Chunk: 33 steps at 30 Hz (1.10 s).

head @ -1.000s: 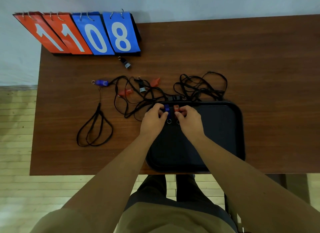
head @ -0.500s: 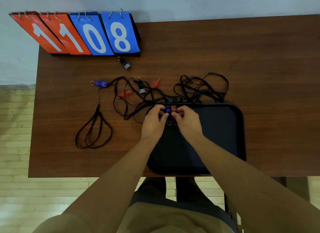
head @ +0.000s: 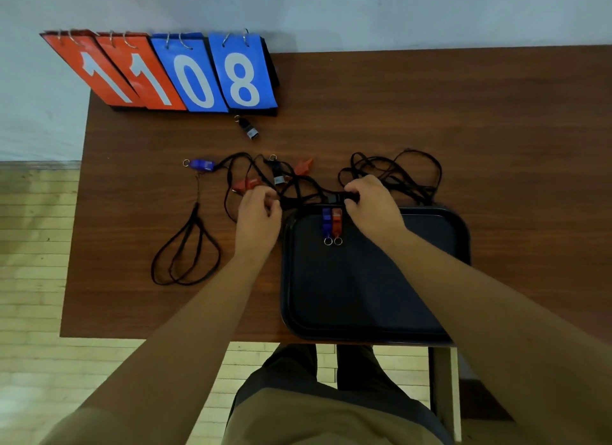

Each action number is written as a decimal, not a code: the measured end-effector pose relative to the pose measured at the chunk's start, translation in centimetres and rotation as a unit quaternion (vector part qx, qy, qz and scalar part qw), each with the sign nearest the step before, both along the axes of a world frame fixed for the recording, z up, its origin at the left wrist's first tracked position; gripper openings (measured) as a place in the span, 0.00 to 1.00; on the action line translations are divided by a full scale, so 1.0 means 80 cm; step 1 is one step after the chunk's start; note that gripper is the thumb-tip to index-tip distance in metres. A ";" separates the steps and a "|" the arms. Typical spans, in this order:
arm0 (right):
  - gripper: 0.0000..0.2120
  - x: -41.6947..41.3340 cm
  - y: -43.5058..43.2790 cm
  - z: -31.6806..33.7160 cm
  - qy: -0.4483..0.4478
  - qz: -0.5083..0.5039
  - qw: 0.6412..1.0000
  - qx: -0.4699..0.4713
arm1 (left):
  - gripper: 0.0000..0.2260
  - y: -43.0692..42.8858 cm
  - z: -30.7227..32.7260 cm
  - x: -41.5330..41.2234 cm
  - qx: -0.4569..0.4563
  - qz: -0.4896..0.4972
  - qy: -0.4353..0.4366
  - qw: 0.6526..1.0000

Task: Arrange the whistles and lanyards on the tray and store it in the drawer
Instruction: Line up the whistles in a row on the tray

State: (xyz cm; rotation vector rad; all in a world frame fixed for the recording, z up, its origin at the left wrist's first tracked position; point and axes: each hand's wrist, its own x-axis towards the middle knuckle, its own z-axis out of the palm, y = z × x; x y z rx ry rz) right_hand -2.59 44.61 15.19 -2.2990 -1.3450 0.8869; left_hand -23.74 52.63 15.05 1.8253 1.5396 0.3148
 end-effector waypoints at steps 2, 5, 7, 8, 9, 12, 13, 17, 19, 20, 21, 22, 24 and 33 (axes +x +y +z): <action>0.15 0.005 0.013 -0.004 -0.015 0.047 0.998 -0.038 | 0.10 0.016 -0.006 -0.009 0.029 0.010 0.040 0.999; 0.16 0.009 0.027 -0.008 -0.043 0.084 0.993 -0.064 | 0.15 0.036 -0.013 -0.019 0.072 -0.006 0.087 0.994; 0.16 0.007 0.029 -0.007 -0.069 0.115 0.989 -0.068 | 0.17 0.049 -0.017 -0.023 0.083 -0.028 0.117 0.989; 0.17 0.007 0.028 -0.008 -0.081 0.126 0.986 -0.068 | 0.18 0.054 -0.020 -0.024 0.080 -0.035 0.129 0.988; 0.17 0.006 0.027 -0.009 -0.092 0.135 0.984 -0.070 | 0.18 0.059 -0.021 -0.024 0.076 -0.042 0.138 0.987; 0.15 0.007 0.026 -0.011 -0.120 0.135 0.980 -0.079 | 0.16 0.068 -0.022 -0.025 0.070 -0.054 0.130 0.988; 0.15 0.007 0.026 -0.011 -0.124 0.125 0.981 -0.079 | 0.15 0.070 -0.020 -0.026 0.068 -0.058 0.122 0.989; 0.16 0.003 0.028 -0.005 -0.083 0.074 0.993 -0.039 | 0.11 0.070 -0.006 -0.032 0.056 -0.057 0.106 0.991; 0.16 0.000 0.031 -0.003 -0.052 0.051 0.997 -0.027 | 0.09 0.068 0.003 -0.036 0.054 -0.036 0.088 0.994; 0.17 -0.002 0.033 -0.003 -0.041 0.055 0.997 -0.038 | 0.08 0.067 0.007 -0.037 0.055 -0.017 0.067 0.996; 0.17 -0.003 0.035 -0.004 -0.036 0.064 0.996 -0.055 | 0.08 0.065 0.013 -0.037 0.051 0.007 0.039 0.998; 0.17 -0.005 0.037 -0.005 -0.035 0.071 0.995 -0.068 | 0.07 0.063 0.018 -0.038 0.041 0.033 0.004 0.999; 0.17 -0.007 0.039 -0.006 -0.038 0.070 0.994 -0.073 | 0.06 0.059 0.030 -0.038 0.020 0.078 -0.057 0.995; 0.10 -0.006 0.027 0.032 0.008 -0.034 0.999 0.030 | 0.05 0.032 0.051 -0.040 -0.039 0.159 -0.182 0.970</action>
